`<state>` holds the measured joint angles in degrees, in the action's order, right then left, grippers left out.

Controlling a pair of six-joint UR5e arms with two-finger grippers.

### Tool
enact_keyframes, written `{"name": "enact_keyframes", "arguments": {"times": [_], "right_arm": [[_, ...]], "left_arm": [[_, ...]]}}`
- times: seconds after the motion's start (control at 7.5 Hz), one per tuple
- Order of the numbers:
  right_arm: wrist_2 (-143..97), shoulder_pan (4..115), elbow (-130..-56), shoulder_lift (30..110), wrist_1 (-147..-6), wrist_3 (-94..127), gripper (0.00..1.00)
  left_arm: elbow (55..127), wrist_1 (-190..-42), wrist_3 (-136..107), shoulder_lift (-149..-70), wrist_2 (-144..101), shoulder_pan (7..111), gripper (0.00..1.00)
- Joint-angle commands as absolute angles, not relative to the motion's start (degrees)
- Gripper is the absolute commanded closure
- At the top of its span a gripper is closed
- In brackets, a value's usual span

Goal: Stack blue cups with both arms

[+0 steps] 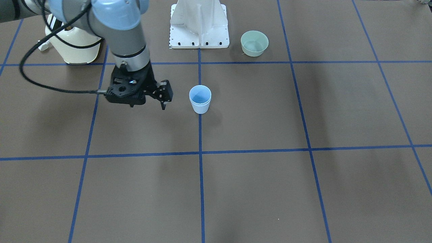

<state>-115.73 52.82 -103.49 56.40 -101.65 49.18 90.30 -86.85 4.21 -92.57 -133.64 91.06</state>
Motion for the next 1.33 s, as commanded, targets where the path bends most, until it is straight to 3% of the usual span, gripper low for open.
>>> {"name": "enact_keyframes", "arguments": {"times": [0.0, 0.8, 1.2], "right_arm": [[-121.5, 68.0, -102.9, 65.1, -101.7, 25.6, 0.0], [-123.7, 90.9, -102.8, 91.7, -100.2, -4.6, 0.0], [-126.3, 91.8, -101.8, 98.0, -94.7, -4.7, 0.0]], "left_arm": [[90.4, -86.7, 4.5, -92.5, -133.6, 91.1, 0.01], [92.1, -86.8, 4.9, -91.1, -133.5, 91.1, 0.01], [92.0, -86.8, 5.0, -90.5, -133.5, 91.0, 0.01]]}}
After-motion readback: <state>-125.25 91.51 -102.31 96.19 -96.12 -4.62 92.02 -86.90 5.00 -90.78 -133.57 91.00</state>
